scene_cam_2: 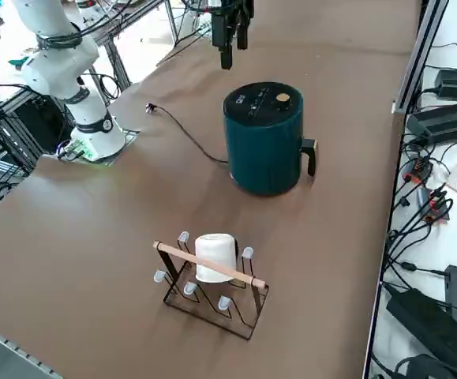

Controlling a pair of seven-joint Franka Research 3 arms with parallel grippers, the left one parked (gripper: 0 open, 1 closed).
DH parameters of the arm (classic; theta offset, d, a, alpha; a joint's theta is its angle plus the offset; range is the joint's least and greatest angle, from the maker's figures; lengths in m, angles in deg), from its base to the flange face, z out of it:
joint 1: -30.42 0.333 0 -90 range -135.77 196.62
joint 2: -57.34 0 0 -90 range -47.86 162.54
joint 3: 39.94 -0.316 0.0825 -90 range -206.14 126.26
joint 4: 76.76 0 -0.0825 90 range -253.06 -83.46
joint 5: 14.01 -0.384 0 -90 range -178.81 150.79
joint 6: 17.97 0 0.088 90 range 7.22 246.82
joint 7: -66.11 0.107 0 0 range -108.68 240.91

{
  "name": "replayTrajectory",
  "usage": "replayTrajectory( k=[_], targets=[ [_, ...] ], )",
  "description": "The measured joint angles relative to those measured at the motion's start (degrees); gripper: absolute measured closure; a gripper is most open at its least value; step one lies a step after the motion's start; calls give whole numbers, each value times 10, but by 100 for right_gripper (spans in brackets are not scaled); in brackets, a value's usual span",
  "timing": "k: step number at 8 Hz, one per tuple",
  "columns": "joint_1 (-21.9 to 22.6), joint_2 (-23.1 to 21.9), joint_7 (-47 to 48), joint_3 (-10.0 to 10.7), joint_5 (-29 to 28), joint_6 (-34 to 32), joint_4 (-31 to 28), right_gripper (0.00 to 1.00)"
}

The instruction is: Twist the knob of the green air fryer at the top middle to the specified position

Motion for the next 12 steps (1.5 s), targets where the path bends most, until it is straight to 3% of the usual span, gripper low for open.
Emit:
replayTrajectory(
  k=[6, 12],
  targets=[
    [30, 25, 0, -3, 0, 191, -104, 0],
    [45, 52, 0, -3, 0, 266, -126, 4]
  ],
)
